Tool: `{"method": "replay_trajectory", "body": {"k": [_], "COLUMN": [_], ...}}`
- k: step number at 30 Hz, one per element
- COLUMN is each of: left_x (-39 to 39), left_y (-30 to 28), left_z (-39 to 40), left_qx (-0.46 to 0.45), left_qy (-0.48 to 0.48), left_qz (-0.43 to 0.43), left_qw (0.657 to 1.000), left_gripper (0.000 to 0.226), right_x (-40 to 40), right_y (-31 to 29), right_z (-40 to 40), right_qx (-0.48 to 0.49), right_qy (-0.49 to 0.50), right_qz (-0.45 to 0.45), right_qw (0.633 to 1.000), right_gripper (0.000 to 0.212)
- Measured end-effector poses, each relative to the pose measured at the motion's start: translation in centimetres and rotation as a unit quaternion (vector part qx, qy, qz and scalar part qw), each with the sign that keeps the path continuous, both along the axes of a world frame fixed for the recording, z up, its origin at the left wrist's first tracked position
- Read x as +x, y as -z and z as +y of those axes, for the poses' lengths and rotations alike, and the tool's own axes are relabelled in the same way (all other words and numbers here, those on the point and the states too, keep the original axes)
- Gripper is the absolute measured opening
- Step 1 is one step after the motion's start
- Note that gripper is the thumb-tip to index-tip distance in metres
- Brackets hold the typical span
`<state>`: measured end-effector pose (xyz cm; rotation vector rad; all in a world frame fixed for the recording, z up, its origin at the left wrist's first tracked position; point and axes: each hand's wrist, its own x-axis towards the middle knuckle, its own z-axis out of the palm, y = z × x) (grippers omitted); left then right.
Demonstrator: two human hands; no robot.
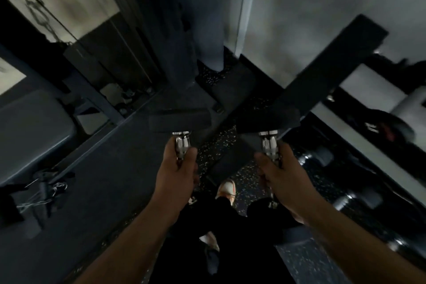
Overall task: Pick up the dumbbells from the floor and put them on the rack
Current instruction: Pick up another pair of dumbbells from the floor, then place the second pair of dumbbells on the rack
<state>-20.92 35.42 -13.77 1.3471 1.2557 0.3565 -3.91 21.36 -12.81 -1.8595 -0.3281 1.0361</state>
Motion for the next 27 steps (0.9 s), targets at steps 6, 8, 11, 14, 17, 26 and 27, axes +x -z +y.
{"method": "replay_trajectory", "body": {"k": [6, 8, 11, 14, 17, 26, 27], "left_x": [2.3, 2.9, 3.8, 5.1, 6.7, 19.2, 21.3], "left_y": [-4.2, -5.2, -6.1, -6.6, -7.0, -5.9, -5.8], "left_z": [-7.9, -10.9, -15.1, -19.6, -23.9, -37.2, -38.8], "left_qx": [-0.016, -0.019, -0.026, -0.057, -0.075, -0.083, -0.086], "left_qy": [0.057, 0.078, 0.108, 0.144, 0.195, 0.313, 0.318], "left_qz": [-0.044, -0.058, -0.068, -0.08, -0.086, -0.064, -0.064], "left_qw": [0.997, 0.995, 0.991, 0.985, 0.974, 0.944, 0.942], "left_gripper": [0.015, 0.01, 0.013, 0.005, 0.004, 0.021, 0.021], "right_x": [0.0, -0.1, -0.6, -0.8, -0.7, 8.1, 9.8], "right_y": [-4.5, -5.3, -6.1, -6.6, -6.8, -6.3, -6.3], "right_z": [-9.6, -13.3, -18.8, -24.7, -30.1, -44.1, -45.8], "right_qx": [0.012, 0.015, 0.027, 0.009, 0.005, -0.016, -0.018], "right_qy": [0.071, 0.102, 0.145, 0.183, 0.239, 0.359, 0.372], "right_qz": [-0.046, -0.048, -0.041, -0.043, -0.025, -0.025, -0.025], "right_qw": [0.996, 0.994, 0.988, 0.982, 0.971, 0.933, 0.928], "right_gripper": [0.013, 0.01, 0.01, 0.01, 0.012, 0.025, 0.025]}}
